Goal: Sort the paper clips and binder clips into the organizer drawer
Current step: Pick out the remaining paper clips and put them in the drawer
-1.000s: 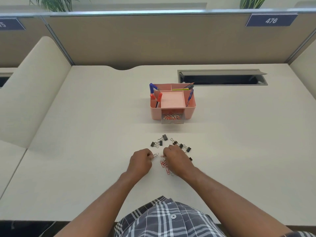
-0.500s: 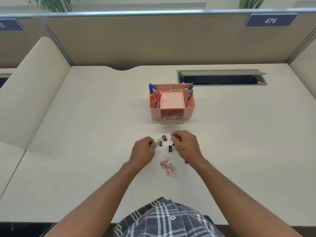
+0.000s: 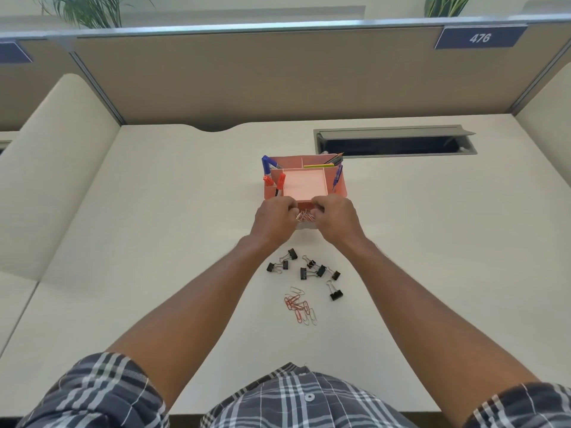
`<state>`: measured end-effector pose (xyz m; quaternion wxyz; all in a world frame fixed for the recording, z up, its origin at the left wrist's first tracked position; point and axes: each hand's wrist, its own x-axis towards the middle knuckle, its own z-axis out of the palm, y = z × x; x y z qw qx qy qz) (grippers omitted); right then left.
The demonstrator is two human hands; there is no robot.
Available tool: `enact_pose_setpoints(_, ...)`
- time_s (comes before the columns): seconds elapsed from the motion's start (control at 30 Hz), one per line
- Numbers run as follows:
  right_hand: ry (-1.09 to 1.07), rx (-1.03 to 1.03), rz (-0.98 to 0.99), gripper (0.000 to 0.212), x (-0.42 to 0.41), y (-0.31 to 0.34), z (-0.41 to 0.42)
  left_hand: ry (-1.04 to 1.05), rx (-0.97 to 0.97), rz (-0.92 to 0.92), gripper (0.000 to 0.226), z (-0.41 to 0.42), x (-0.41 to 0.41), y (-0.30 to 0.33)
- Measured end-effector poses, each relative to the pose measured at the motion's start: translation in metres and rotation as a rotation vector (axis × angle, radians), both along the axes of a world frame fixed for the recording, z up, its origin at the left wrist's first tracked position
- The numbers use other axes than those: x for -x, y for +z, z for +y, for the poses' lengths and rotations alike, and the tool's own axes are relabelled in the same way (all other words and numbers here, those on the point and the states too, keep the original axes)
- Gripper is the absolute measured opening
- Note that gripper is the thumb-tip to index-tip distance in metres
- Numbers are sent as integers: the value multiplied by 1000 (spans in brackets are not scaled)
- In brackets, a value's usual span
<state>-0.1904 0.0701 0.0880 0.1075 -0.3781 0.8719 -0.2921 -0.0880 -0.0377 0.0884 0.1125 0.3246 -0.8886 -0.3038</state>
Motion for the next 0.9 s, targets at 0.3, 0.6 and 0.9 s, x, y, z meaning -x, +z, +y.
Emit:
enact_pose_setpoints(0.3,214,-378,-237,20,-69,-35,69,-213,-98,-7,23,47,-94,-74)
enact_pose_setpoints(0.6,204,-410,-115,50,-130,-87,98,-278,66,-153,39,74,-125,-106)
enact_pose_setpoints(0.9,218,-247,-67,12,-115,-92,78,-198,53,-126,6,73,-111,-107)
